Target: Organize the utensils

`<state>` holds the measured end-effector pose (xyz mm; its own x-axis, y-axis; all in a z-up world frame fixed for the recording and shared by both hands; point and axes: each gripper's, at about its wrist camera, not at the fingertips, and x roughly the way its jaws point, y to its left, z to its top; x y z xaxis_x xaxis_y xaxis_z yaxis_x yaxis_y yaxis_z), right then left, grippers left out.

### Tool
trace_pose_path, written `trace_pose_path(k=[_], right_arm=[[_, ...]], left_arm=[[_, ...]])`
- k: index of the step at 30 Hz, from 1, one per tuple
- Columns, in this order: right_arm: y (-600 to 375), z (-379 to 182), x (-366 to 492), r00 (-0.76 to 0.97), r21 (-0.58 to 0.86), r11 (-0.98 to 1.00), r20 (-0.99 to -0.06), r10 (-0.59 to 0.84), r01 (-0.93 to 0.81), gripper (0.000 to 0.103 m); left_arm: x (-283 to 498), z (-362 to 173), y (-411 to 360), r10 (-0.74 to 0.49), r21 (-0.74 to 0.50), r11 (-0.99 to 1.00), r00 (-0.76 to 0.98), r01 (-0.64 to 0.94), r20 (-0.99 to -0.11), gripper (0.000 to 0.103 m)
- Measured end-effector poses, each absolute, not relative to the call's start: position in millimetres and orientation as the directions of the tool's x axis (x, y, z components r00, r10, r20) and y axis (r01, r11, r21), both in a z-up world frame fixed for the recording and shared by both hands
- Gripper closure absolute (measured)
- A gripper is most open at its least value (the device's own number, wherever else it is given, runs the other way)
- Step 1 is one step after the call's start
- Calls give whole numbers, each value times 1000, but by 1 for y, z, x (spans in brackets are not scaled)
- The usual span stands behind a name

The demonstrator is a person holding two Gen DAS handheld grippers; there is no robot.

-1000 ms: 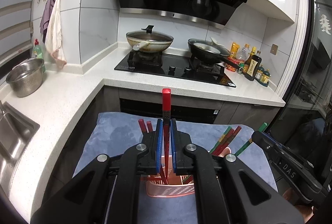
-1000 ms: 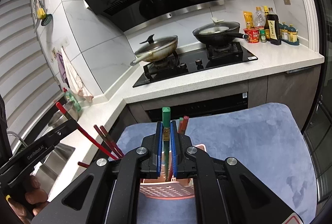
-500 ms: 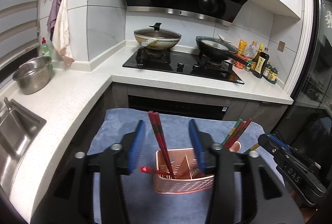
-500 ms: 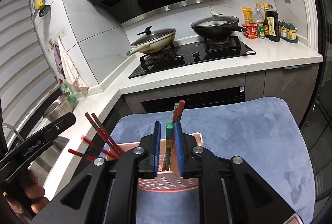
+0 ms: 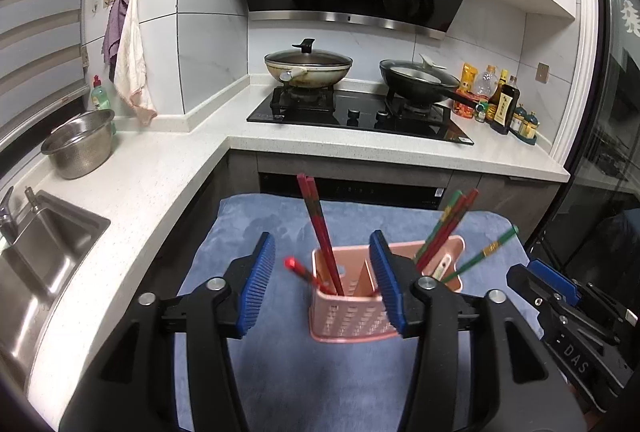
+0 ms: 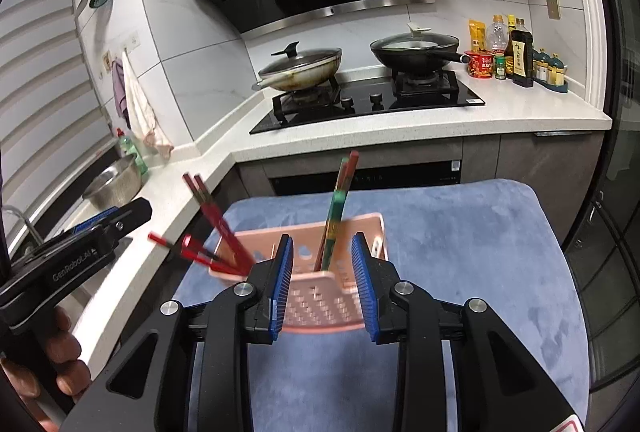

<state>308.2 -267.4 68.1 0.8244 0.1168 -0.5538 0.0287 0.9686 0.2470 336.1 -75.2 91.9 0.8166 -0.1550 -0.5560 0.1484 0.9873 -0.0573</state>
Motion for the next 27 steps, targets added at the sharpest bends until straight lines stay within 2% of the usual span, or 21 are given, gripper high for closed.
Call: trace_pose_path(k=[6, 9, 23, 27], right_arm=[[-256, 66, 278, 821, 193, 981, -565, 83, 34, 71], [-252, 67, 262, 825, 170, 985, -561, 62, 42, 65], [-242, 64, 218, 811, 108, 991, -585, -3, 82, 64], [-242, 62, 209, 808, 106, 990, -588, -10, 90, 61]], left_arm=[[314, 87, -74, -139, -33, 989, 811, 147, -569, 52], [302, 84, -73, -127, -17, 990, 809, 143, -574, 46], [261, 68, -69, -111, -5, 991, 783, 137, -612, 39], [253, 65, -69, -104, 6, 991, 781, 137, -616, 34]])
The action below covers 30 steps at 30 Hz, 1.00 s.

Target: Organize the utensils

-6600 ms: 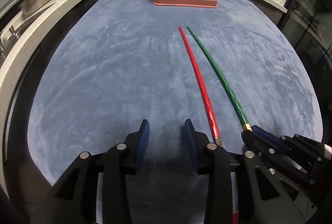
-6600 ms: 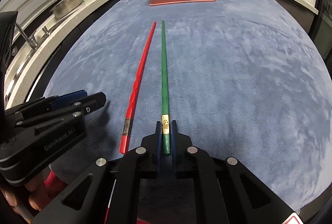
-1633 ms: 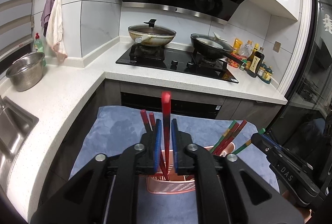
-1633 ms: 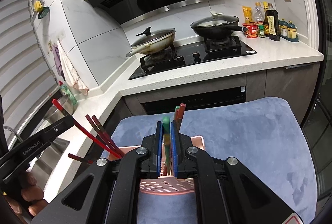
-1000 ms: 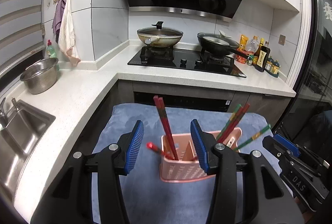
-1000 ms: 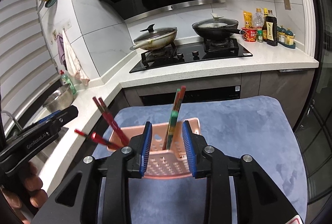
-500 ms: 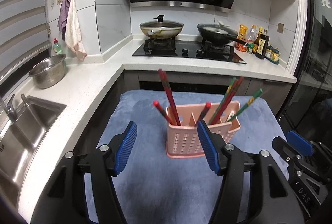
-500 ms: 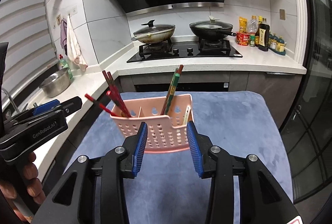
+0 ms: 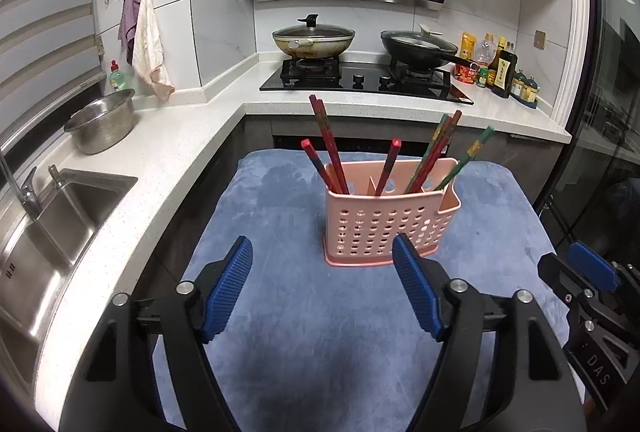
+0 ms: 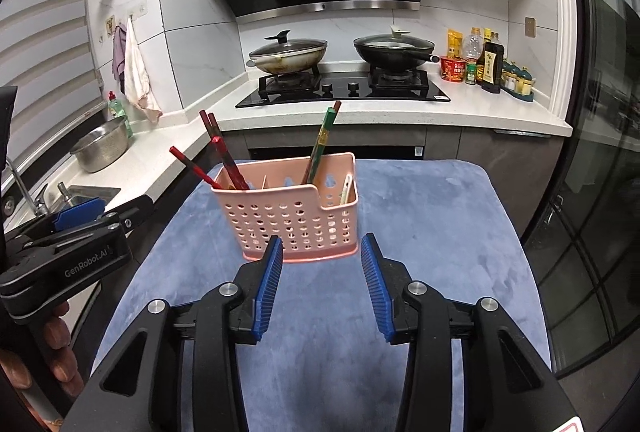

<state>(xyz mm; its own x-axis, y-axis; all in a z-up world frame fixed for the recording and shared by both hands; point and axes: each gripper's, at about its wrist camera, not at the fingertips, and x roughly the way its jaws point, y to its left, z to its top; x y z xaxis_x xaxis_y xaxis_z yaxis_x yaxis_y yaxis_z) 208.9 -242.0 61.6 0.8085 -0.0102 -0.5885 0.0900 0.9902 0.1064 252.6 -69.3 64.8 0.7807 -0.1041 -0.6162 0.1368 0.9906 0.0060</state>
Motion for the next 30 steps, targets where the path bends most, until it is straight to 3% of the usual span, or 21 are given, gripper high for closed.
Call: trace_pose_path(k=[7, 13, 18, 19, 27, 29, 30], right_arm=[[-241, 60, 199, 804, 105, 990, -594, -13, 93, 53], [-239, 58, 194, 808, 91, 991, -589, -24, 96, 38], [-239, 54, 191, 804, 92, 991, -594, -27, 102, 27], [-239, 52, 192, 799, 97, 990, -601, -24, 103, 18], [-243, 45, 193, 783, 90, 989, -621, -37, 118, 16], [-243, 44, 194, 780, 91, 989, -625, -36, 119, 6], [-244, 43, 194, 780, 89, 989, -625, -40, 122, 7]], left_arm=[[243, 58, -68, -93, 15, 991, 774, 130, -626, 29], [240, 53, -68, -85, 23, 991, 766, 129, -637, 28], [238, 50, -67, -74, 29, 992, 765, 120, -640, 21], [237, 49, -67, -73, 29, 992, 764, 120, -641, 20], [238, 43, -68, -57, 41, 993, 759, 110, -649, 11], [239, 41, -68, -59, 37, 993, 755, 110, -653, 9], [239, 40, -68, -59, 36, 993, 753, 109, -655, 8]])
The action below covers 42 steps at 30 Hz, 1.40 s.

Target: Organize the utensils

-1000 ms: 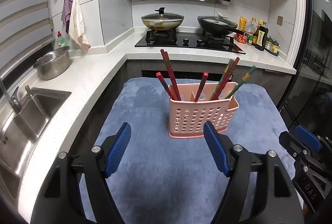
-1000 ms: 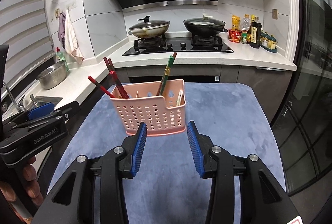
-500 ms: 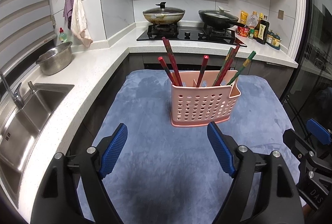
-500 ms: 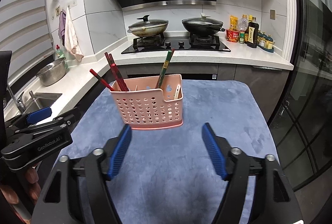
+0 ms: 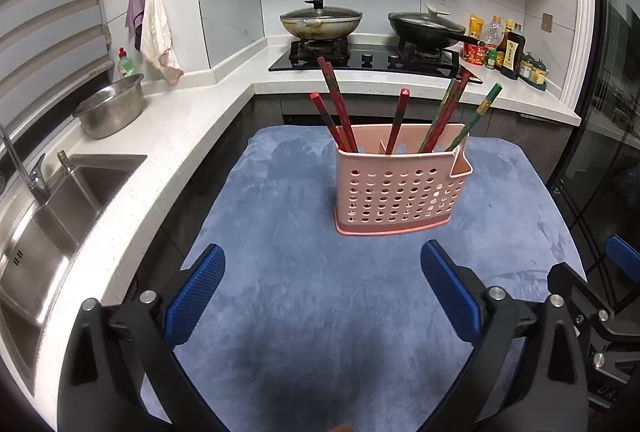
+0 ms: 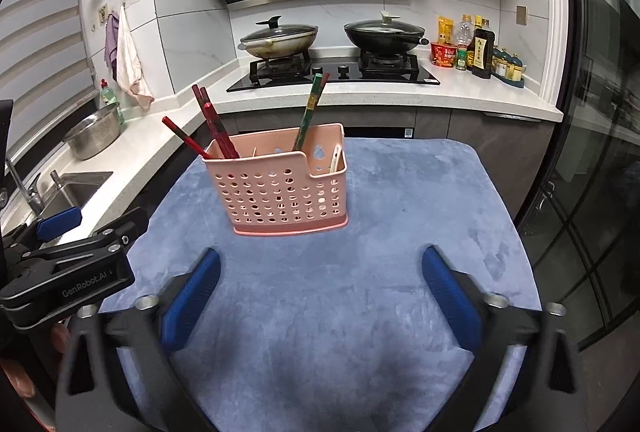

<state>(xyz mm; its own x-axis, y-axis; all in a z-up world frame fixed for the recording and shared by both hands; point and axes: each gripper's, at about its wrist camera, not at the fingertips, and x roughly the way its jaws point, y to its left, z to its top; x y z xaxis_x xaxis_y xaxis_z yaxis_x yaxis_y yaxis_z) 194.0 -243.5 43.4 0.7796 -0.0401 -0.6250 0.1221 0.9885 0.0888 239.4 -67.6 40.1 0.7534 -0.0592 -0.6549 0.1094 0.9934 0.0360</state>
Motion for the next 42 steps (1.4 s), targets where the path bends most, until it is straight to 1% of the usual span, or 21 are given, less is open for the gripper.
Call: trace_pose_path(k=[7, 42], right_arm=[[-244, 41, 195, 780, 57, 988, -621, -79, 146, 7], [-244, 33, 196, 762, 55, 987, -643, -81, 152, 7]], left_arm=[[241, 35, -67, -47, 42, 994, 745, 100, -665, 7], [245, 27, -64, -25, 51, 995, 730, 82, -683, 7]])
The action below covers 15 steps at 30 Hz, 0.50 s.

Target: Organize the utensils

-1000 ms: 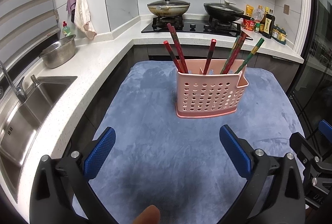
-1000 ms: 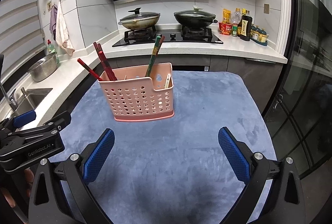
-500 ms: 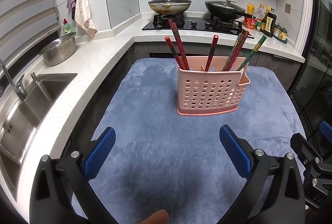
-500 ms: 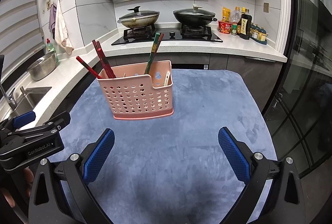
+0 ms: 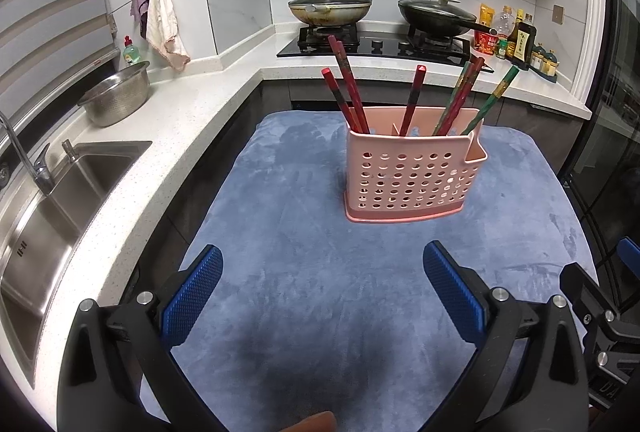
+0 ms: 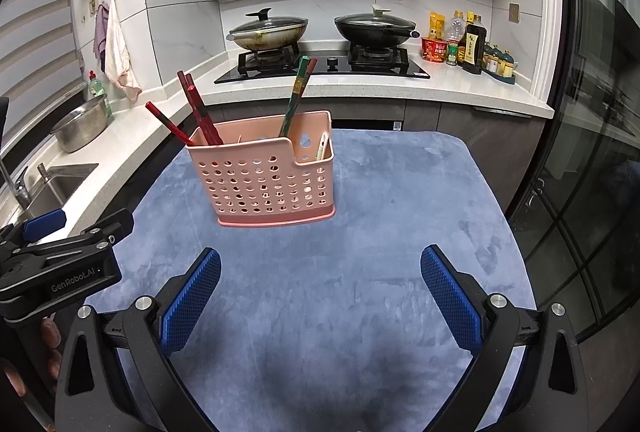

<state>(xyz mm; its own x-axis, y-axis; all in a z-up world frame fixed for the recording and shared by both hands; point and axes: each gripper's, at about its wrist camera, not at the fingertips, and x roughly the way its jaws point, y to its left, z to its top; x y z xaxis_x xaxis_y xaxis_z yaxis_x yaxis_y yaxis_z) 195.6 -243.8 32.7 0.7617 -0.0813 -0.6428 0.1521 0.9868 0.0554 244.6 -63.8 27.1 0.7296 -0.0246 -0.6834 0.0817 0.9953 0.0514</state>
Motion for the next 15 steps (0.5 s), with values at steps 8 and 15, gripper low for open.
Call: trace_pose_path(k=[8, 15], right_arm=[[-243, 30, 198, 758, 55, 986, -647, -84, 156, 7], [-244, 30, 198, 758, 56, 986, -647, -84, 157, 7]], left_arm=[[245, 27, -64, -21, 53, 995, 731, 79, -682, 7], [245, 27, -64, -13, 60, 995, 733, 74, -680, 7]])
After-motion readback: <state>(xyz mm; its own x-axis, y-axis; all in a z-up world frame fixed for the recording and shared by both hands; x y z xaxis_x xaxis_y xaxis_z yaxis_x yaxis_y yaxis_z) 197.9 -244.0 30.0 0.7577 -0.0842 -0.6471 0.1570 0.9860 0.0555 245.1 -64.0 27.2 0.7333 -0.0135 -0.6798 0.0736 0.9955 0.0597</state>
